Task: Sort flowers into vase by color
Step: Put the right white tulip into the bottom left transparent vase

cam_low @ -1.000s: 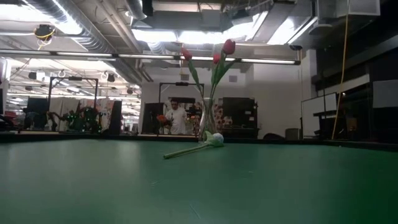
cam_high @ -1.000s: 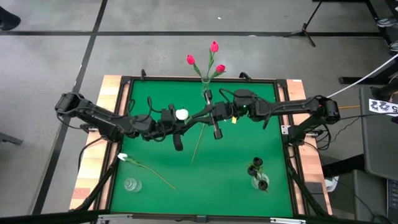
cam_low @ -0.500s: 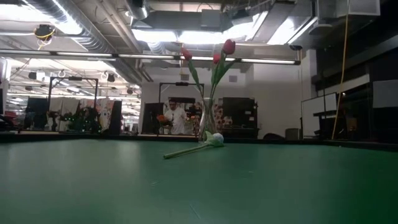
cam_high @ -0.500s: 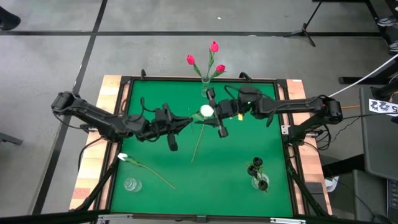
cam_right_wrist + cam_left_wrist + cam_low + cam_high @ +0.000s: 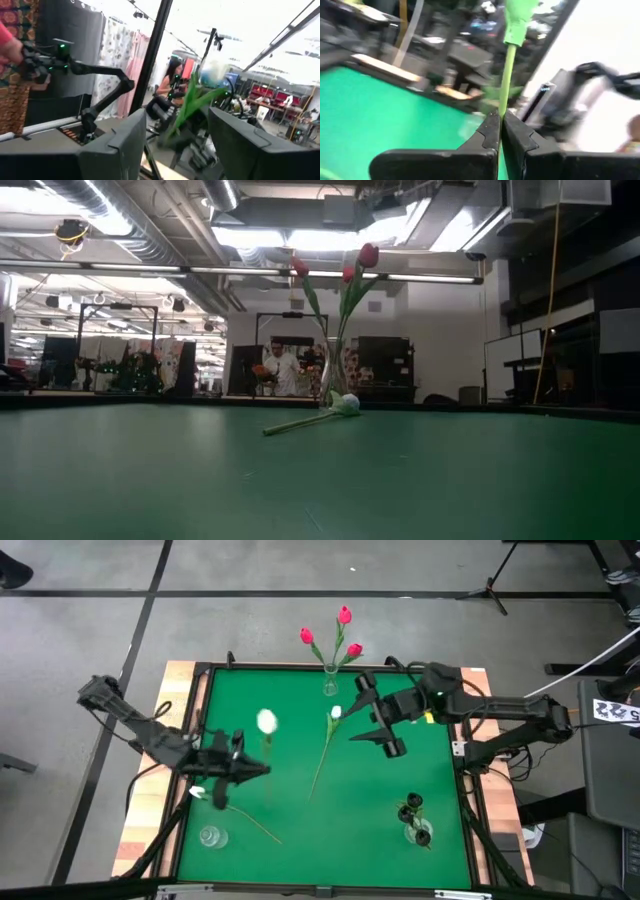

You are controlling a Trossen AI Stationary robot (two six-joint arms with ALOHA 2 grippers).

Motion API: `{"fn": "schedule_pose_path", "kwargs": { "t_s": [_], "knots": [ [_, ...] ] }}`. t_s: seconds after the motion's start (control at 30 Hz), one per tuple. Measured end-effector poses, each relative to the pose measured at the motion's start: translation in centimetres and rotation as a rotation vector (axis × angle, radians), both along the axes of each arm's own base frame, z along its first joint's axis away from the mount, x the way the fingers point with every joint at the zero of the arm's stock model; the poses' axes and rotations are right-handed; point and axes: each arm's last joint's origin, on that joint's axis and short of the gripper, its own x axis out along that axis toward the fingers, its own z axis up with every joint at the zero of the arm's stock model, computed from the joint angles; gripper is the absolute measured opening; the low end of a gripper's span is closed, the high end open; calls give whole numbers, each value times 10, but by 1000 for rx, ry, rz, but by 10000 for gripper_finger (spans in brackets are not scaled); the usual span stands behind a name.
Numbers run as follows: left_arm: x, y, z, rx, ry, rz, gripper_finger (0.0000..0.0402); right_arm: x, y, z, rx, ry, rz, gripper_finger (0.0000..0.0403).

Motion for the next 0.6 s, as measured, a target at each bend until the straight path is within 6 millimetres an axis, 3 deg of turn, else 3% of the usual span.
{"fn": "schedule_pose_path", "kwargs": {
  "t_s": [0.23, 0.43, 0.6],
  "knots": [
    [-39, -20, 13, -72, -52, -139, 2, -12, 1, 2, 5, 69, -1, 214],
    [-62, -36, 8, -71, 0, -183, 1, -11, 1, -4, 13, 135, -13, 214],
    [-85, -47, 2, -62, 29, -114, 1, -10, 0, -6, 19, 159, -47, 214]
  ]
}}
